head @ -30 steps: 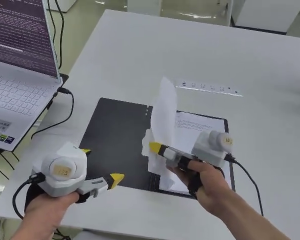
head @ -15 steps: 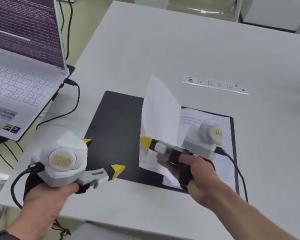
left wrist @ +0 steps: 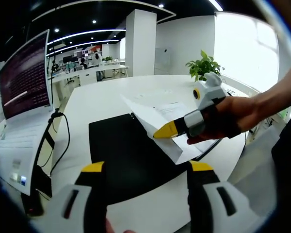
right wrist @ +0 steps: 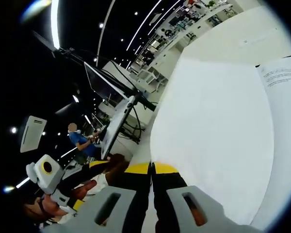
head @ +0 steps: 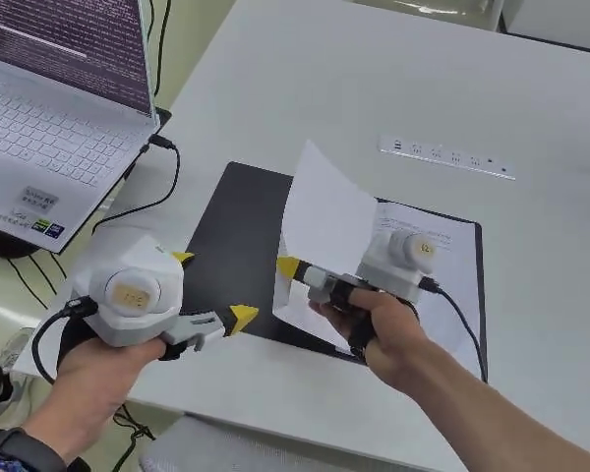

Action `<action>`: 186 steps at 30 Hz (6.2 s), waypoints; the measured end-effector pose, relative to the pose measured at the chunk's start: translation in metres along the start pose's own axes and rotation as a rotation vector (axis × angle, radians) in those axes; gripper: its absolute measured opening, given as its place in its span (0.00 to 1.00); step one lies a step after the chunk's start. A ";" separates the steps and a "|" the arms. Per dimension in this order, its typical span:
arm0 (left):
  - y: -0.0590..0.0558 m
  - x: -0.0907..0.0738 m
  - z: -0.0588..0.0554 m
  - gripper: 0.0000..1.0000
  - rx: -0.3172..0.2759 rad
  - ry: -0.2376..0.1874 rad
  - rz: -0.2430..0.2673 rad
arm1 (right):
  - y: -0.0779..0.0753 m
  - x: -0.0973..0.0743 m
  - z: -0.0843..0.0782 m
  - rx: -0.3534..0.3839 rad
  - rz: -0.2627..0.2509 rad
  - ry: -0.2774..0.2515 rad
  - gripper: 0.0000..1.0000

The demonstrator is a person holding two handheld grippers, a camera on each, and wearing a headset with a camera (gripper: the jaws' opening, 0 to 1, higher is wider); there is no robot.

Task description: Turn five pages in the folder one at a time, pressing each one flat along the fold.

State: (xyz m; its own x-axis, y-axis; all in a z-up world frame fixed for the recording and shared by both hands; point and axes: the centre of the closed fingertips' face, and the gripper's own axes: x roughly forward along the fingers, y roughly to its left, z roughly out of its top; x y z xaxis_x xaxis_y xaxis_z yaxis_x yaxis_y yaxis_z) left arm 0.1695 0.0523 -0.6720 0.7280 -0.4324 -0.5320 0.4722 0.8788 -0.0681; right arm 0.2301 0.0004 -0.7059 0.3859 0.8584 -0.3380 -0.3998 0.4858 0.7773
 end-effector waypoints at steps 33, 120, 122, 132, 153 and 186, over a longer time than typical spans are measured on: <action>0.001 -0.009 -0.008 0.66 -0.025 0.021 0.012 | -0.060 0.041 -0.039 0.123 -0.103 0.096 0.00; -0.021 0.072 -0.051 0.11 -0.080 0.179 -0.089 | -0.078 -0.116 -0.025 -0.235 -0.142 0.006 0.24; -0.022 0.075 -0.056 0.09 -0.085 0.198 -0.095 | -0.079 -0.117 -0.026 -0.223 -0.141 0.005 0.24; -0.018 0.084 -0.072 0.00 -0.110 0.240 -0.085 | -0.082 -0.118 -0.027 -0.200 -0.151 0.000 0.20; -0.016 0.086 -0.087 0.00 -0.061 0.390 -0.052 | -0.080 -0.111 -0.026 -0.186 -0.133 -0.009 0.11; -0.012 0.087 -0.089 0.00 -0.109 0.409 -0.039 | -0.136 -0.065 0.036 0.002 -0.212 -0.185 0.00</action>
State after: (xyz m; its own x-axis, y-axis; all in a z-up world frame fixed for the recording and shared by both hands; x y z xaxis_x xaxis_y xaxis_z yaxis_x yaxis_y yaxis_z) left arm 0.1832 0.0216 -0.7928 0.4432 -0.3692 -0.8169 0.4239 0.8892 -0.1720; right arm 0.2896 -0.1278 -0.7707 0.6060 0.6931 -0.3904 -0.2926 0.6506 0.7008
